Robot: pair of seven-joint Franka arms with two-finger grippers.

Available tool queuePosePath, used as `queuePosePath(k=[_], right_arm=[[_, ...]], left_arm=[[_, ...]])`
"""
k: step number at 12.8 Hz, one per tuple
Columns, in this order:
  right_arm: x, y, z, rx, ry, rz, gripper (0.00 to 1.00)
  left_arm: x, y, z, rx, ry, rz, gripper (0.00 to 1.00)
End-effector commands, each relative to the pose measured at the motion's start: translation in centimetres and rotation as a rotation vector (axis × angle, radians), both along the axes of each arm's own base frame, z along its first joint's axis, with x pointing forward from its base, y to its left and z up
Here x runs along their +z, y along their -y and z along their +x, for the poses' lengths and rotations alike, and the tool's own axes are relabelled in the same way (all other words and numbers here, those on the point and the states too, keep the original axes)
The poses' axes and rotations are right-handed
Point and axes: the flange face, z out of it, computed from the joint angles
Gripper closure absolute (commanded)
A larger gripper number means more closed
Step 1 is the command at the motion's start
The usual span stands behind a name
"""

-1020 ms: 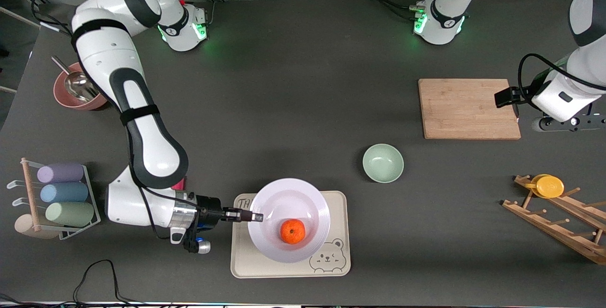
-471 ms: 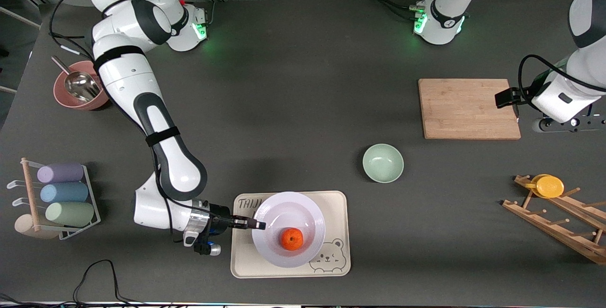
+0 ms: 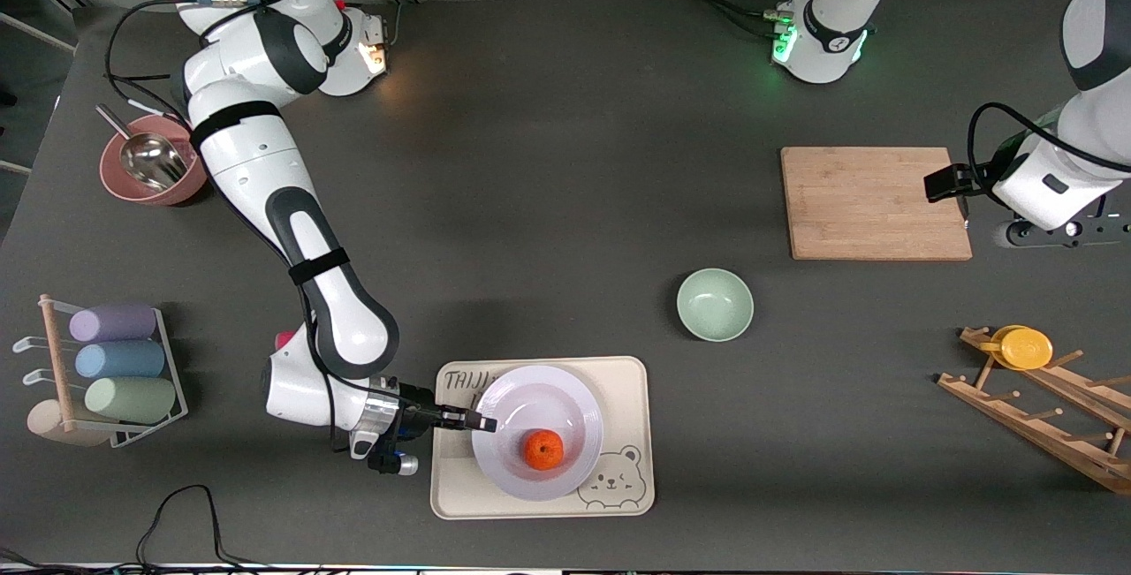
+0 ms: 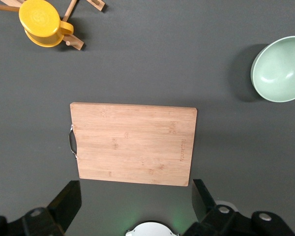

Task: Place orange and plate with both arms
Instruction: 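Lower the plate onto the cream tray and open the right gripper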

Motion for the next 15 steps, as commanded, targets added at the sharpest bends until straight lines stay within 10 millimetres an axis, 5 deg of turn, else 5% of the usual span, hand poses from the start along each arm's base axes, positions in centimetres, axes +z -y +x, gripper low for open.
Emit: queuePosePath(k=[1, 2, 6, 8, 12, 15], right_arm=[[-0.6, -0.7, 0.5, 0.045, 0.106, -0.021, 0.21], [0.1, -0.5, 0.7, 0.051, 0.118, -0.028, 0.0], [0.7, -0.7, 0.6, 0.166, 0.158, -0.146, 0.0], [2.9, -0.7, 0.8, 0.179, 0.144, -0.173, 0.0], [11.3, -0.2, 0.3, 0.258, 0.05, -0.282, 0.0], [20.3, 4.7, -0.1, 0.267, 0.024, -0.442, 0.0]], left_arm=[[0.8, -0.2, -0.2, 0.005, -0.009, 0.013, 0.0], [1.2, -0.1, -0.2, 0.001, -0.002, 0.01, 0.0], [2.5, 0.5, -0.3, -0.005, 0.017, 0.011, 0.0], [4.2, 2.3, -0.4, 0.028, 0.047, 0.037, 0.0], [7.0, 1.5, -0.2, 0.047, 0.091, 0.026, 0.0], [7.9, 2.1, -0.2, 0.029, 0.106, 0.03, 0.0]])
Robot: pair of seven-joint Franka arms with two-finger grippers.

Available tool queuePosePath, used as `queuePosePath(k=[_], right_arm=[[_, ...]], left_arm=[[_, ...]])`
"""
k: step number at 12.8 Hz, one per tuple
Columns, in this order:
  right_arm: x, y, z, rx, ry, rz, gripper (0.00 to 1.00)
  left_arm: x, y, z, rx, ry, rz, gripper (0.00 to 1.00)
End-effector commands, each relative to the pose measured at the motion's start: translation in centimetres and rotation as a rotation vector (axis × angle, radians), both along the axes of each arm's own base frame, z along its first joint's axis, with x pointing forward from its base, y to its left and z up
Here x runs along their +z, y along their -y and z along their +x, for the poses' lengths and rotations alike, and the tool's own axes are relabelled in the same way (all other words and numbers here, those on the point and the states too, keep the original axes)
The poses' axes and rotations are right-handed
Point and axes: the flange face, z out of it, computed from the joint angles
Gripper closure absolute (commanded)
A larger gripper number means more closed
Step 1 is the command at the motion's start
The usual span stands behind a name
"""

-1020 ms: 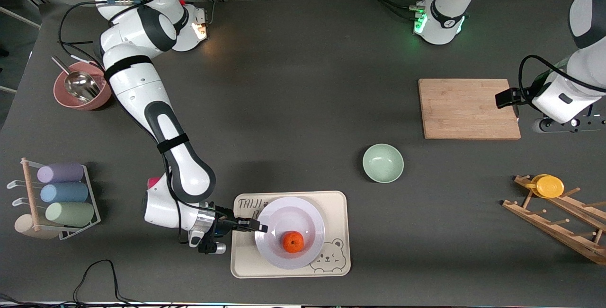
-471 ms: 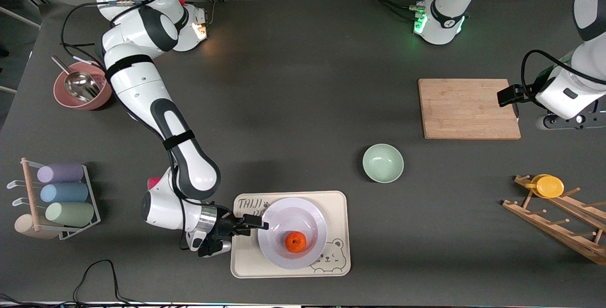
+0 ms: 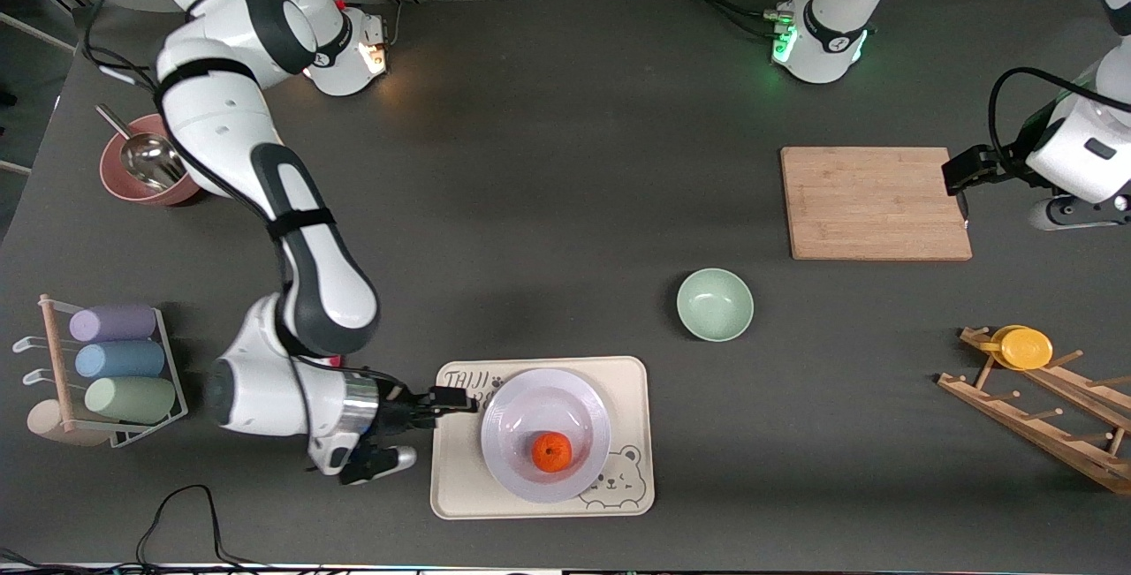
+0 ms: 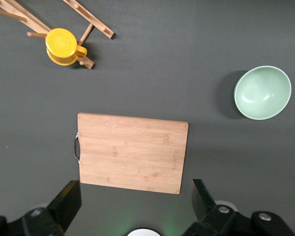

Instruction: Place orange and plate with both arms

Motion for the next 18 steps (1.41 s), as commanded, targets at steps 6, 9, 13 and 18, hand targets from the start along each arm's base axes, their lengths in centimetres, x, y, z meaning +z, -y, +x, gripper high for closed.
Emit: queuePosePath(k=[6, 9, 13, 18], right_arm=[[17.0, 13.1, -8.5, -0.072, 0.022, -0.358, 0.0], [21.7, 16.5, -16.9, -0.142, 0.007, -0.444, 0.0], [28.5, 20.1, -24.9, -0.164, -0.012, -0.512, 0.0], [31.8, 20.0, -28.3, -0.197, -0.048, -0.5, 0.0]], left_arm=[[2.8, 0.5, -0.7, -0.01, 0.018, -0.009, 0.0], [3.3, 1.2, -1.2, -0.015, 0.035, -0.016, 0.0], [3.5, 1.3, -1.2, -0.017, 0.034, -0.02, 0.0], [3.8, 0.5, -1.2, -0.001, 0.038, -0.021, 0.0]])
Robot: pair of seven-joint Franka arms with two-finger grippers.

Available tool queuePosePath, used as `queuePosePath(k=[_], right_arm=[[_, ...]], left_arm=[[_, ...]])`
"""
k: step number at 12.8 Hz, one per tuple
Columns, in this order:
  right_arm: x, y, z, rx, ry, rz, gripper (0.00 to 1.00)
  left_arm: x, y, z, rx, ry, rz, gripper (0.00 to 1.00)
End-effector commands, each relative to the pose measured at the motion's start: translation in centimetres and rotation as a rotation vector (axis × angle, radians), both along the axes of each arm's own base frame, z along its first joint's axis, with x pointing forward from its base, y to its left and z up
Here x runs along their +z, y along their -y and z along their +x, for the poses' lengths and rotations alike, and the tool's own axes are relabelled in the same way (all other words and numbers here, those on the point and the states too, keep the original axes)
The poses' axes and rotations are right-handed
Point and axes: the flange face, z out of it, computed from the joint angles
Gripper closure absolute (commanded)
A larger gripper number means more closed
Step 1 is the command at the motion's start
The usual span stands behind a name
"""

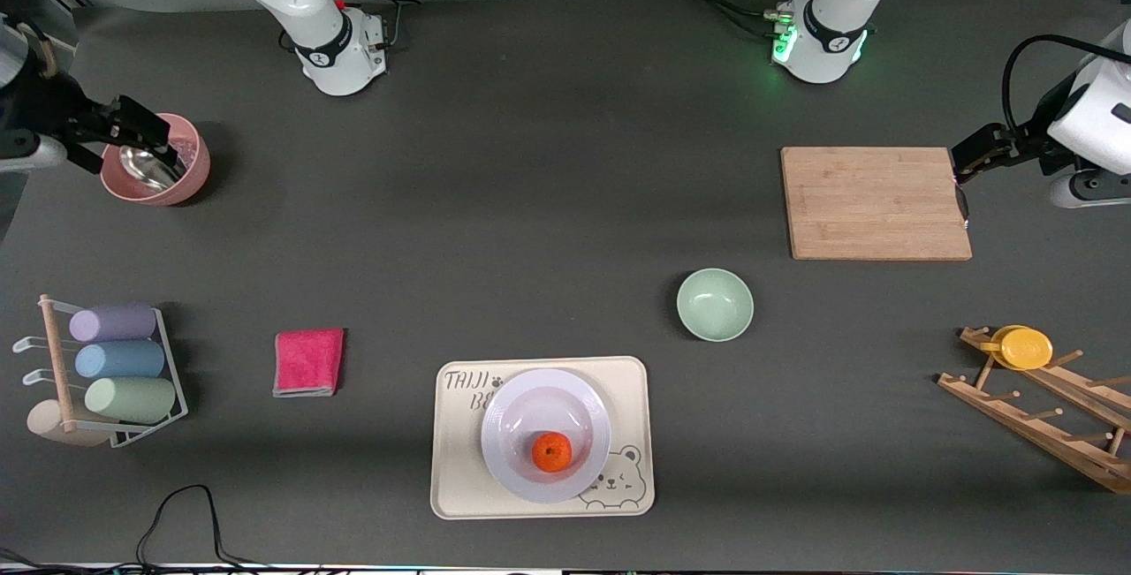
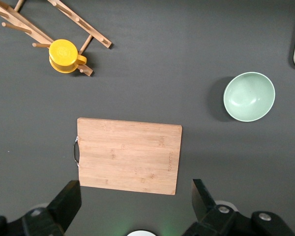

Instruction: Place orange and plate with both arms

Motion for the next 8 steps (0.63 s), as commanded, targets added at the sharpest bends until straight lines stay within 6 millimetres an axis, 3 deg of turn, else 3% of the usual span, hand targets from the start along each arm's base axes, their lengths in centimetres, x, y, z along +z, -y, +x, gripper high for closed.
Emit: queuePosePath(k=[1, 4, 8], right_arm=[[-0.9, -0.9, -0.2, -0.054, -0.003, -0.002, 0.0], [-2.6, -1.6, 1.6, -0.042, -0.016, -0.008, 0.0], [-2.7, -3.0, 1.7, -0.041, -0.029, -0.01, 0.0]], left_arm=[[0.9, -0.3, -0.5, 0.012, 0.001, -0.007, 0.0], [0.8, -1.1, -0.5, 0.027, -0.004, -0.006, 0.0], [0.9, -1.1, -0.5, 0.026, -0.005, -0.005, 0.0]])
